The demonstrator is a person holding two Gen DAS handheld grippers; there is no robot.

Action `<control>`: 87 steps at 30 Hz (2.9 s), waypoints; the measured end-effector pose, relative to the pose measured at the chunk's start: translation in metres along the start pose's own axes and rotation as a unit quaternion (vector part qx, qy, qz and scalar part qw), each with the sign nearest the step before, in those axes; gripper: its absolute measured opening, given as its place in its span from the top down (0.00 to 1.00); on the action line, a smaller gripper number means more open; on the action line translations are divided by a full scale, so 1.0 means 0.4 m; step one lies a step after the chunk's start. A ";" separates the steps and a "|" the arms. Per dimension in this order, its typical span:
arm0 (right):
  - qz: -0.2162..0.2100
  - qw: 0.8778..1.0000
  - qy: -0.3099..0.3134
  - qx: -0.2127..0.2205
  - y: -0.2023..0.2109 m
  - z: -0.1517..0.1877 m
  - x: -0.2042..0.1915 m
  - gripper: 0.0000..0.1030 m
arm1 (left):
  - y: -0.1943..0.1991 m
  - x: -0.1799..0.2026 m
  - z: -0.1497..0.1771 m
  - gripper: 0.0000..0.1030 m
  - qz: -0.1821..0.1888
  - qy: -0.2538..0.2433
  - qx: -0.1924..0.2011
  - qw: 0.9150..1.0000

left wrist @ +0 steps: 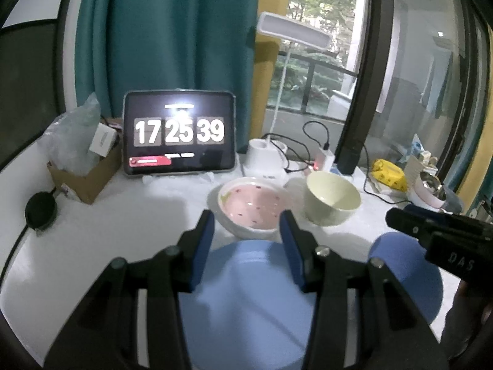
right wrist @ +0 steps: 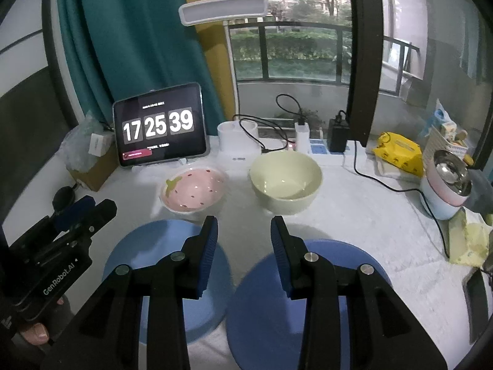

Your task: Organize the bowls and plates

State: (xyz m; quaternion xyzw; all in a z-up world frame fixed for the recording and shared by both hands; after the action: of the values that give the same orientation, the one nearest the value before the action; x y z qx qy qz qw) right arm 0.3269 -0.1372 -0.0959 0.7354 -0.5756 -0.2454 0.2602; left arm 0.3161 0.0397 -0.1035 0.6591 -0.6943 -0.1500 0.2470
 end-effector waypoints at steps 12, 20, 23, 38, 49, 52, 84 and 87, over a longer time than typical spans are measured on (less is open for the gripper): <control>0.003 1.000 -0.006 -0.010 -0.085 -0.041 -0.041 0.63 | -0.091 -0.077 -0.033 0.56 -0.011 -0.002 -0.013 1.000; 0.006 0.999 -0.019 -0.034 -0.166 -0.042 -0.076 0.63 | -0.176 -0.115 -0.036 0.56 0.006 0.009 -0.042 0.999; 0.007 0.999 -0.029 -0.046 -0.198 -0.040 -0.087 0.63 | -0.212 -0.117 -0.036 0.56 0.019 0.009 -0.058 0.998; 0.027 0.977 -0.153 -0.148 -0.402 0.007 -0.081 0.64 | -0.374 -0.109 0.014 0.56 0.040 0.016 -0.149 0.988; 0.026 0.974 -0.165 -0.152 -0.463 0.026 -0.074 0.67 | -0.407 -0.104 0.034 0.56 0.038 0.007 -0.185 0.982; 0.014 0.974 -0.165 -0.156 -0.469 0.026 -0.084 0.78 | -0.408 -0.098 0.037 0.57 0.046 0.003 -0.188 0.981; -0.002 0.988 -0.140 -0.071 -0.298 -0.028 -0.098 0.84 | -0.260 -0.028 -0.022 0.75 0.048 -0.045 -0.105 0.992; -0.004 0.988 -0.139 -0.064 -0.275 -0.033 -0.093 0.84 | -0.238 -0.014 -0.027 0.75 0.049 -0.047 -0.099 0.993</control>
State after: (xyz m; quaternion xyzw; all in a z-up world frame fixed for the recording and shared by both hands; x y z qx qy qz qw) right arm 0.4065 -0.0773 -0.1570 0.6784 -0.5862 -0.3825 0.2232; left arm 0.4022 0.0385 -0.1462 0.5884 -0.7185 -0.2367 0.2856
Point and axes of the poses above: each gripper's, at about its wrist camera, not at the fingertips, and y roughly against the way its jaws point, x to its right, z to its underside, the point moved 8 cm from there along -y, roughly the way its jaws point, and after that the axes turned 1 degree about z, right-handed, at the moved point
